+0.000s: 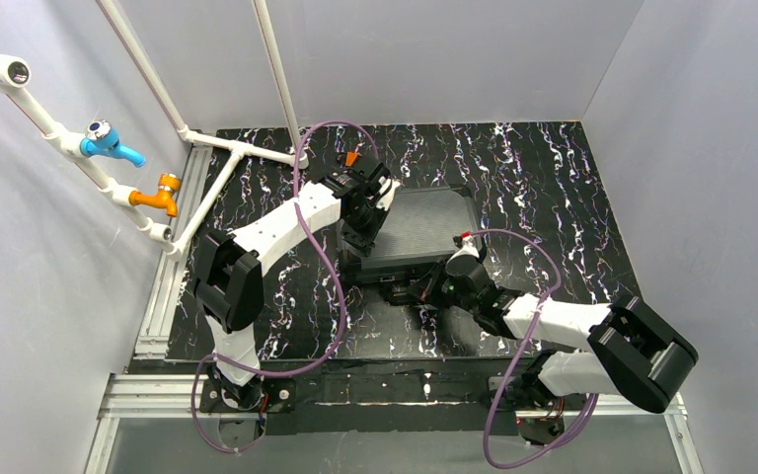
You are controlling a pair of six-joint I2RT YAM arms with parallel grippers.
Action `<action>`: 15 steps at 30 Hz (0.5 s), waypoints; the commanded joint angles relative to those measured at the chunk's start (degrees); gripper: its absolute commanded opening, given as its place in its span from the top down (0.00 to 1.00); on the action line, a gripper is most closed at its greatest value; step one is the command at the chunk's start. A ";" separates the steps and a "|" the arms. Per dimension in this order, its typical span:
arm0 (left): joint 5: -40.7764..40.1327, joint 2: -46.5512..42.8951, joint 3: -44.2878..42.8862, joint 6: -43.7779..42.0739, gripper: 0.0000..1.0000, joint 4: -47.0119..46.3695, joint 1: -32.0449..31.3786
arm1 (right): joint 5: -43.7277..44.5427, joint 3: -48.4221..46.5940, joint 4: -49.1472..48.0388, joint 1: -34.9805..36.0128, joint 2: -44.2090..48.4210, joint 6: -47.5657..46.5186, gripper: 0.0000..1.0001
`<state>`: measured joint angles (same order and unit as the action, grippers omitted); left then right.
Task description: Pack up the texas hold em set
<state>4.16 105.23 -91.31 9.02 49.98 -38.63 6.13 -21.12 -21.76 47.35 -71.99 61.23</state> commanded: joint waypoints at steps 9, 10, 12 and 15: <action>-3.37 1.11 1.24 -1.01 1.00 5.00 -0.03 | 1.61 -6.12 1.66 -3.66 -3.03 -5.47 0.99; -3.37 1.04 1.22 -1.01 1.00 4.96 -0.06 | 1.87 -6.12 1.79 -3.79 -2.78 -5.68 0.99; -3.37 0.99 1.13 -1.02 1.00 4.96 -0.08 | 1.96 -6.43 2.09 -4.16 -2.33 -6.12 0.99; -3.37 1.03 1.18 -1.02 1.00 5.01 -0.12 | 1.75 -7.18 2.26 -4.46 -1.79 -6.55 0.99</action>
<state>3.86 105.23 -91.33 8.99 50.00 -38.76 6.22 -25.10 -19.33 43.51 -75.35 56.55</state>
